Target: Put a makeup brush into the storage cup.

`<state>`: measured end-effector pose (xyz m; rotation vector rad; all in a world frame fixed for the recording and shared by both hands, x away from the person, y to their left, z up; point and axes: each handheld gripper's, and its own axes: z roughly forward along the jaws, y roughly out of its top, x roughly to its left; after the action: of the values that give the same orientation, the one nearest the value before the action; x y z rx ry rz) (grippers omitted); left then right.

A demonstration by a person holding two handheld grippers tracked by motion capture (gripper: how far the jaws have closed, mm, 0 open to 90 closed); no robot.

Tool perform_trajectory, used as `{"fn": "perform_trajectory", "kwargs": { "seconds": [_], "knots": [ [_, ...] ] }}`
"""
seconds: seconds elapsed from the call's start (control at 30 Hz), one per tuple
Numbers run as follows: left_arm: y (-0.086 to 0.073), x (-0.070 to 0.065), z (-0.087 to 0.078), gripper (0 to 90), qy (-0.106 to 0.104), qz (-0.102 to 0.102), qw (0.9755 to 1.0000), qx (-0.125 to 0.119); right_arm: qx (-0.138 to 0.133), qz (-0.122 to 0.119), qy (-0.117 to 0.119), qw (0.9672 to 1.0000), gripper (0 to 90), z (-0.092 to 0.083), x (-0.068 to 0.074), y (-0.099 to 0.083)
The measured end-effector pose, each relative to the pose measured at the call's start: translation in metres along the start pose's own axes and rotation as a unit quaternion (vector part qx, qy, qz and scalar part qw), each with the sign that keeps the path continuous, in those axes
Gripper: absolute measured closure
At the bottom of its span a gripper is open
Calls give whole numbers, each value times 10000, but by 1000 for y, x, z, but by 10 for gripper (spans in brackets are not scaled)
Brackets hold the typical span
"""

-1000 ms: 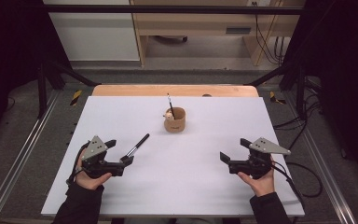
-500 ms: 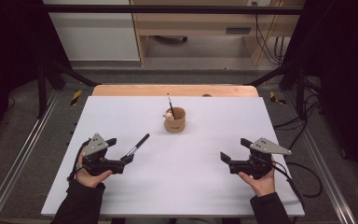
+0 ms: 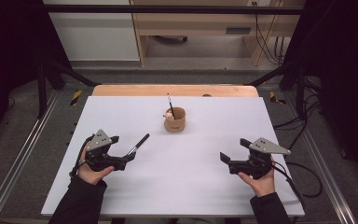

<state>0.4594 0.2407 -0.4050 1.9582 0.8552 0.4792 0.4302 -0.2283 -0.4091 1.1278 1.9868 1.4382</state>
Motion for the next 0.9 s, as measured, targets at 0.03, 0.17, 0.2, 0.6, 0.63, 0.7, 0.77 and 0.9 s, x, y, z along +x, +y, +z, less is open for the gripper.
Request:
{"fn": "perform_trajectory", "kwargs": {
  "seconds": [0.03,0.17,0.2,0.6,0.63,0.7,0.77,0.9],
  "knots": [
    [1,1,0,88,7,14,10000,9,5,-5,-3,10000,49,0,0,0],
    [4,3,3,88,-4,-16,10000,55,20,-1,0,10000,51,1,0,0],
    [5,3,5,89,-1,5,10000,93,28,-15,-7,10000,51,1,0,0],
    [19,5,16,95,15,126,9990,433,2,-8,18,10000,57,1,0,1],
    [20,5,17,96,11,137,9988,465,-1,-13,19,10000,58,1,0,1],
    [21,6,19,97,1,146,9986,513,-5,-17,17,10000,58,0,0,1],
    [22,6,23,100,-7,151,9983,568,-4,-19,30,10000,58,0,0,1],
    [23,9,30,105,11,156,9972,725,-6,-12,31,10000,58,0,1,1]
  ]
}}
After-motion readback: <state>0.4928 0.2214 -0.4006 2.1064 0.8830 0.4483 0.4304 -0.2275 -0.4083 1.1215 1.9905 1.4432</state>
